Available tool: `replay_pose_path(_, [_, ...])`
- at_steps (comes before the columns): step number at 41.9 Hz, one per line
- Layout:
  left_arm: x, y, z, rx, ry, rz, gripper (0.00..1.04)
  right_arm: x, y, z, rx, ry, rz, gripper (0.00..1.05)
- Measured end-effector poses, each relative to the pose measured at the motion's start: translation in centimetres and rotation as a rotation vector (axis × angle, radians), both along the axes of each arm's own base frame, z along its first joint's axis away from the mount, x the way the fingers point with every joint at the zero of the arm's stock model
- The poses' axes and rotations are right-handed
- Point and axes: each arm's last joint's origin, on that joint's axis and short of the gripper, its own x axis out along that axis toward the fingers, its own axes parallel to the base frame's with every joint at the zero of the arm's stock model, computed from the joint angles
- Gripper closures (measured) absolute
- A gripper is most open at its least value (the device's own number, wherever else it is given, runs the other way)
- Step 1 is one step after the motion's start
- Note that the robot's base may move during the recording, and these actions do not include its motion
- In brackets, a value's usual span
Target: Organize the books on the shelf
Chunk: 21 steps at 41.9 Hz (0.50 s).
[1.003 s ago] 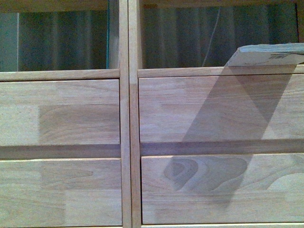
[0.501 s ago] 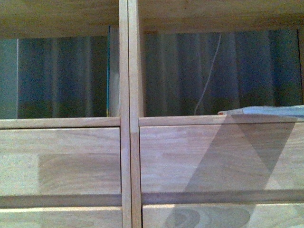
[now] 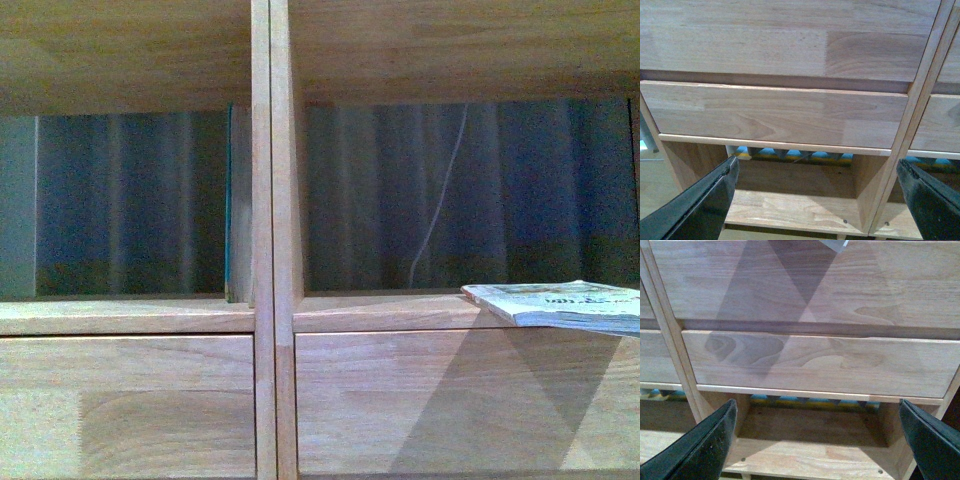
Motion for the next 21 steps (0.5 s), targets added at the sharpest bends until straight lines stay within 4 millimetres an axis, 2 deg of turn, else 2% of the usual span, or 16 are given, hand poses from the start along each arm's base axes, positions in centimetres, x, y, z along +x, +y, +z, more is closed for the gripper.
replay_pose_path(4, [0.0, 0.0, 0.0, 0.001, 0.0, -0.003, 0.07, 0.0, 0.0, 0.0, 0.004, 0.002, 0.003, 0.07])
replay_pose_path(6, [0.0, 0.0, 0.6, 0.032, -0.069, -0.075, 0.07, 0.2, -0.1, 0.2, 0.087, 0.018, 0.169, 0.07])
replay_pose_path(7, [0.0, 0.0, 1.1, 0.053, -0.114, -0.106, 0.07, 0.4, -0.4, 0.7, 0.163, 0.032, 0.269, 0.07])
replay_pose_path(12, [0.3, 0.1, 2.4, 0.105, -0.176, -0.096, 0.07, 1.0, -0.6, 3.6, 0.269, 0.015, 0.427, 0.07])
replay_pose_path(16, [0.7, 0.4, 4.0, 0.114, -0.22, -0.083, 0.07, 1.7, -0.7, 6.1, 0.306, -0.027, 0.446, 0.07])
replay_pose_path(21, [1.6, 0.9, 5.7, 0.085, -0.236, -0.083, 0.07, 2.9, -0.6, 7.9, 0.353, -0.039, 0.448, 0.07])
